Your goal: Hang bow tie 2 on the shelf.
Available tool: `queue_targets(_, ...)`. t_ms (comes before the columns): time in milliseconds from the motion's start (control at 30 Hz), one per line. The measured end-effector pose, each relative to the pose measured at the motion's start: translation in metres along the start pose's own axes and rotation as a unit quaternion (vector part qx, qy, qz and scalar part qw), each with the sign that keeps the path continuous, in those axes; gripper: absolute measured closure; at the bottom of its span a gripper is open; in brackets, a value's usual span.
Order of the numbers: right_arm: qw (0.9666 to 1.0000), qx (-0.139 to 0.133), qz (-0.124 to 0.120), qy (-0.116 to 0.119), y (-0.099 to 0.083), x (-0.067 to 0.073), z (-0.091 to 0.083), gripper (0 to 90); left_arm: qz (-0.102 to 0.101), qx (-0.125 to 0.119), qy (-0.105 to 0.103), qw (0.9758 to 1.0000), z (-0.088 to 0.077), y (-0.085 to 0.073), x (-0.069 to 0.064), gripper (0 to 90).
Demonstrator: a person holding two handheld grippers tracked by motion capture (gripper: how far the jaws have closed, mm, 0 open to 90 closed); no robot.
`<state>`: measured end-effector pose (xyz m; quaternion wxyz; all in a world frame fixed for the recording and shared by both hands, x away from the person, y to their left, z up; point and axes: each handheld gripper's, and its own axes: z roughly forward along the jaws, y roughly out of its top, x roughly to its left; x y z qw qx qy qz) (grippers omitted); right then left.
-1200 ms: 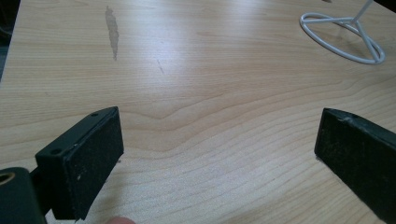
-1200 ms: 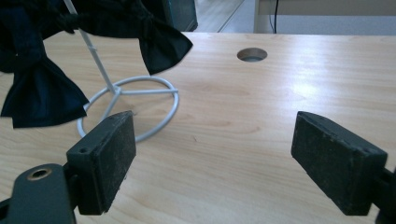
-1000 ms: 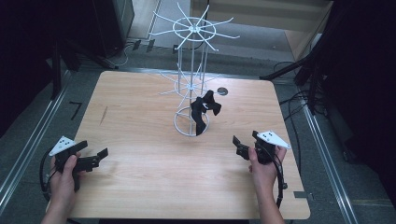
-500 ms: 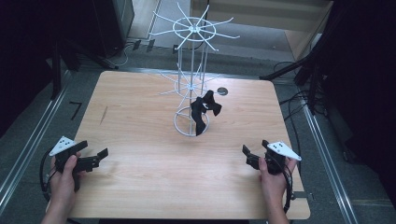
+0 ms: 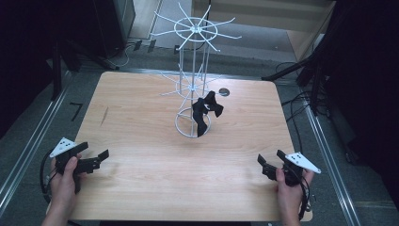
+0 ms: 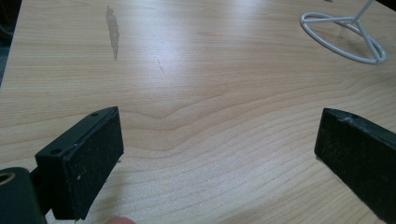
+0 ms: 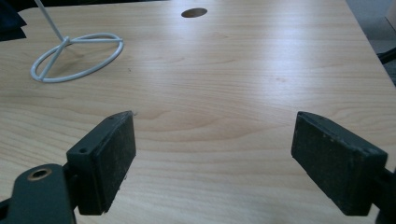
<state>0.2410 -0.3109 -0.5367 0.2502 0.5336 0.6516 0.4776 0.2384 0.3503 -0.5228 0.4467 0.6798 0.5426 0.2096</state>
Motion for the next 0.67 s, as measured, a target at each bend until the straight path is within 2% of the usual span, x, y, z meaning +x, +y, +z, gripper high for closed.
queue_targets(167,1.0,-0.004,0.007,0.002,-0.005,-0.01,-0.01,14.2,0.0,0.0,0.0,1.0,0.0,0.0,0.0,1.6)
queue_targets(300,1.0,0.0,0.001,0.001,-0.012,-0.015,-0.021,14.3,0.0,-0.001,0.002,1.0,0.0,0.0,0.0,1.6)
queue_targets(433,0.9999,0.009,-0.007,0.001,-0.016,-0.018,-0.022,14.3,0.0,0.0,0.003,1.0,0.0,0.0,0.0,1.6)
queue_targets(467,0.9996,0.023,-0.016,-0.004,-0.019,-0.019,-0.019,14.5,0.0,0.0,0.003,1.0,0.0,0.0,0.0,1.6)
queue_targets(533,0.9997,0.019,-0.017,-0.006,-0.019,-0.02,-0.02,14.6,-0.001,0.0,0.004,1.0,0.0,0.0,0.0,1.6)
queue_targets(600,0.9999,0.015,-0.007,-0.006,-0.019,-0.02,-0.02,14.6,-0.002,0.001,0.004,1.0,0.0,0.0,0.0,1.6)
queue_targets(667,0.9996,0.018,-0.018,-0.01,-0.019,-0.018,-0.019,14.7,-0.004,0.0,0.003,1.0,0.0,0.0,0.0,1.6)
